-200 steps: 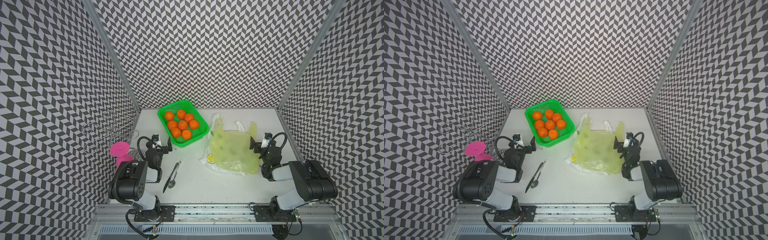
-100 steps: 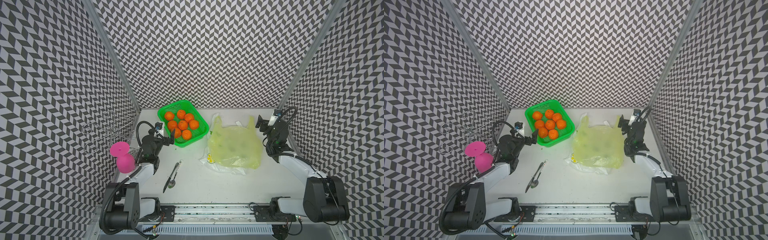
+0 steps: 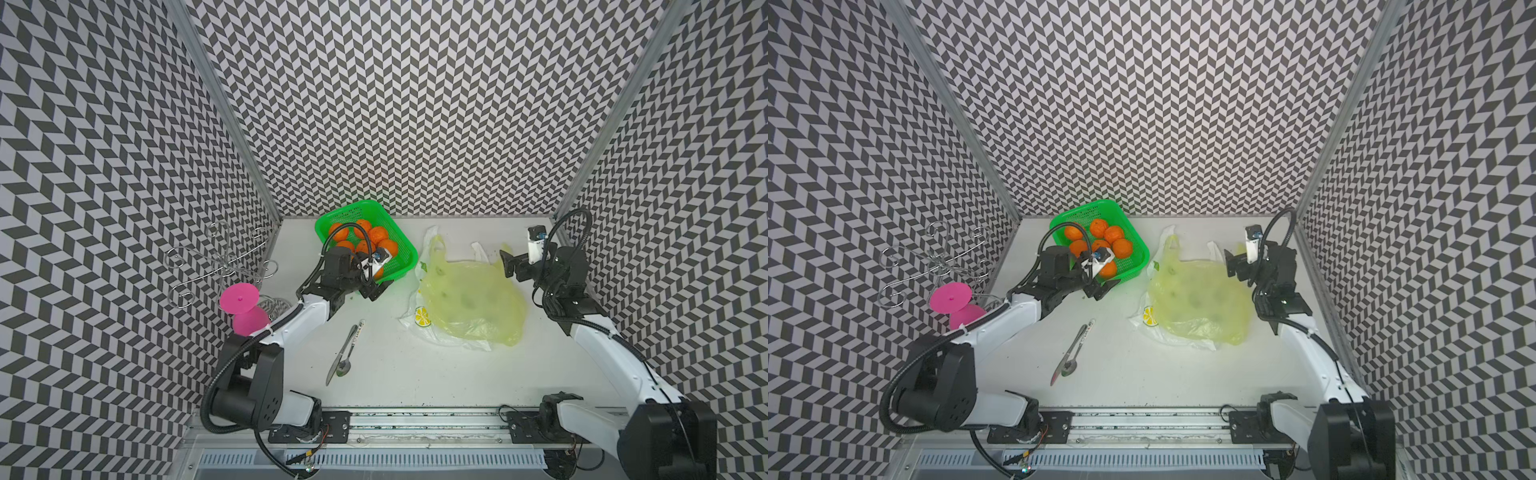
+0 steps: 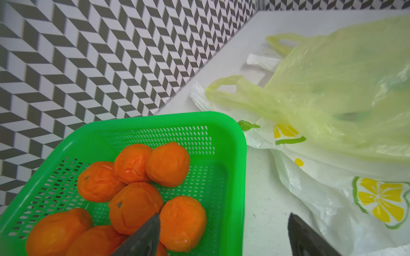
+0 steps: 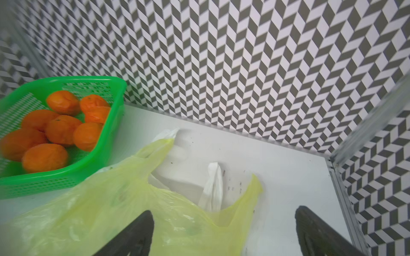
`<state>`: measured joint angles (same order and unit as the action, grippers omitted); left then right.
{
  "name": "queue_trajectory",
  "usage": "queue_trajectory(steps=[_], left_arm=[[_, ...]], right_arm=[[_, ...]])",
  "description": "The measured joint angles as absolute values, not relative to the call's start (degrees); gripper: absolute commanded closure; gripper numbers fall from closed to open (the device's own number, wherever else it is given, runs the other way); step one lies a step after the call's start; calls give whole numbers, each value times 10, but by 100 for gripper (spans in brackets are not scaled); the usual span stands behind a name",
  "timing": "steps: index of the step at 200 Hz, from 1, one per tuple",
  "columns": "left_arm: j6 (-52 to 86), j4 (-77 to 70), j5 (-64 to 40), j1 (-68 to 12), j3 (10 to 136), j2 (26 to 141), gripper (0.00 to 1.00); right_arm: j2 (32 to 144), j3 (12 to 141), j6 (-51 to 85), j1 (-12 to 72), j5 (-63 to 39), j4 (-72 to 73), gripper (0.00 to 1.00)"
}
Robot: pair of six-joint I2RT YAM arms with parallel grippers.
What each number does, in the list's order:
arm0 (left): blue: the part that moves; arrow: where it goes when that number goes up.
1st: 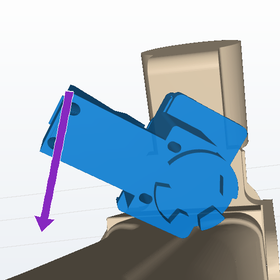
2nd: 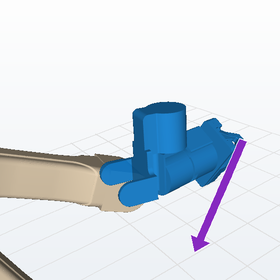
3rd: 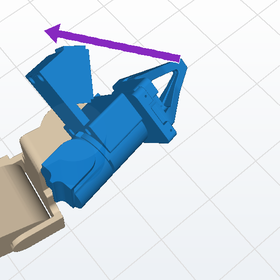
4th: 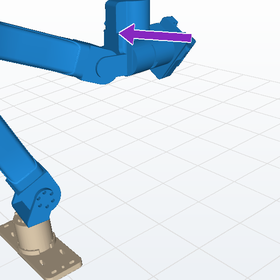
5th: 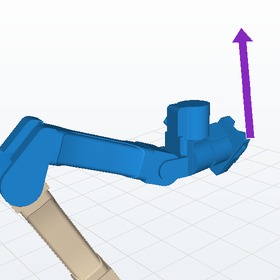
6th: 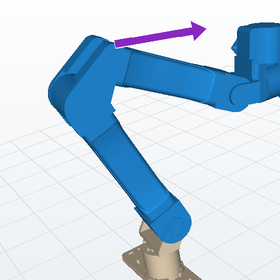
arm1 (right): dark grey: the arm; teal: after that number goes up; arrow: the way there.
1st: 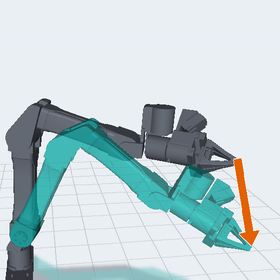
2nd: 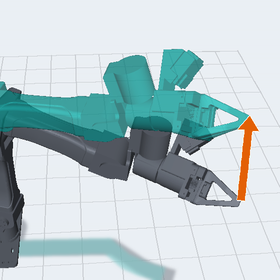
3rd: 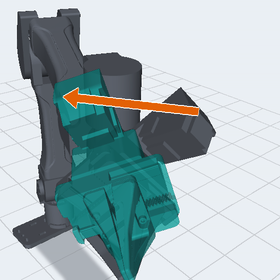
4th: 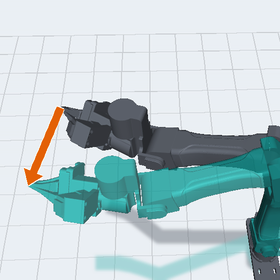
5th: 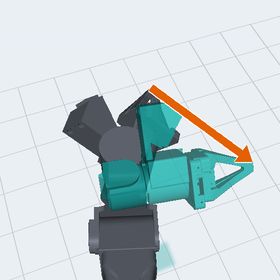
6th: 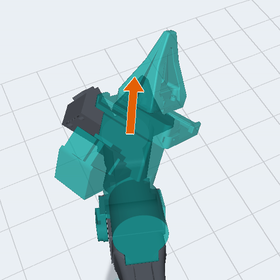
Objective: Place the oranges into plastic bags & tie knots
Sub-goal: Adjust the basket at the center of the board.
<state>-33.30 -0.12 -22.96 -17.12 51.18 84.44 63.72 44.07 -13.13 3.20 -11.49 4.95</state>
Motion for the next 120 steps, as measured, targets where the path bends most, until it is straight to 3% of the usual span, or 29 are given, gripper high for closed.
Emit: queue_trajectory(steps=[120], left_arm=[[-448,193,-133,-231,752,1073,45]], right_arm=[[705,446,-142,34,-259,-12,1]])
